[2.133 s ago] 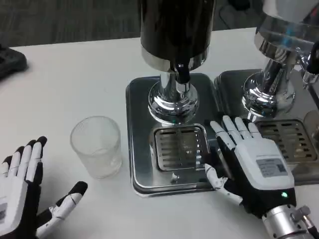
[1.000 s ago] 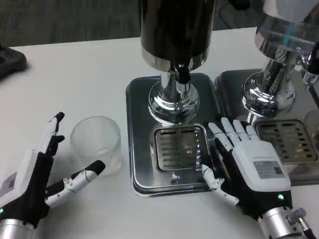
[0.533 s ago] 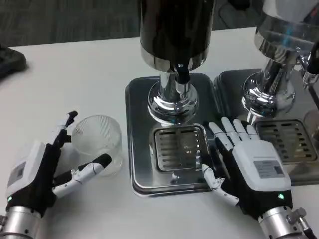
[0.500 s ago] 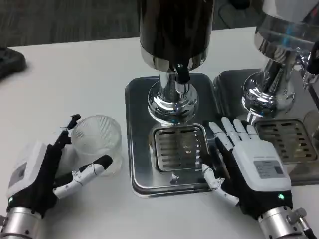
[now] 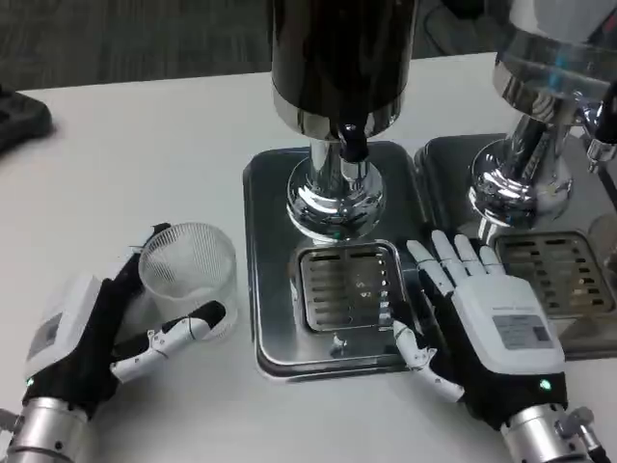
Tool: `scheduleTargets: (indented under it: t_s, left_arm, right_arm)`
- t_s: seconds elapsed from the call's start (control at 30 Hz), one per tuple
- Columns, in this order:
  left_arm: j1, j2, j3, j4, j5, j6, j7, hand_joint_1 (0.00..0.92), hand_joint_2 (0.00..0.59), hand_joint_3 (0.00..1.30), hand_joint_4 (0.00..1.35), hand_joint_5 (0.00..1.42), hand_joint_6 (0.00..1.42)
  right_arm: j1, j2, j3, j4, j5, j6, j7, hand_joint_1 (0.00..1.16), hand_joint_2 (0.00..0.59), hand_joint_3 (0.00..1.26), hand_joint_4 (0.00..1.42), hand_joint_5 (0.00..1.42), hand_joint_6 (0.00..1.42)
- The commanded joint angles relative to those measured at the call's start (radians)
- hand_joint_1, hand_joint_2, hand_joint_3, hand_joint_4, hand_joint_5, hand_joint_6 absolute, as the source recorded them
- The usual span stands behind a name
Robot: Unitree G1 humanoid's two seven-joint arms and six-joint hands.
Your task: Grasp the cup under the faucet to collect the drink, then remove the cup.
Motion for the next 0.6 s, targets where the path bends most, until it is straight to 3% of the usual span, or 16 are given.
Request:
scheduleTargets:
  t_s: [0.03,0.2,0.33,0.6]
  left_arm:
    - [-0.019,-0.013,0.000,0.057,-0.015,-0.047,0.006,0.248,0.071,0.14,0.15,0.40,0.36]
    - [-0.046,-0.028,0.023,0.139,-0.066,-0.118,0.002,0.314,0.086,0.20,0.21,0.48,0.44]
    - [-0.064,-0.026,0.024,0.183,-0.080,-0.166,0.001,0.356,0.099,0.26,0.29,0.61,0.60]
    - [-0.064,-0.016,0.009,0.183,-0.029,-0.173,0.049,0.452,0.129,0.35,0.40,0.72,0.73]
  right_arm:
    - [0.010,0.001,-0.002,-0.020,0.000,0.008,-0.007,0.18,0.505,0.11,0.00,0.00,0.00]
    - [0.012,0.004,-0.001,-0.024,-0.001,0.011,-0.007,0.18,0.505,0.12,0.00,0.00,0.00]
    - [0.014,0.008,0.001,-0.026,0.001,0.010,-0.010,0.18,0.505,0.12,0.00,0.00,0.00]
    - [0.017,0.010,0.002,-0.028,0.003,0.012,-0.005,0.18,0.505,0.12,0.00,0.00,0.00]
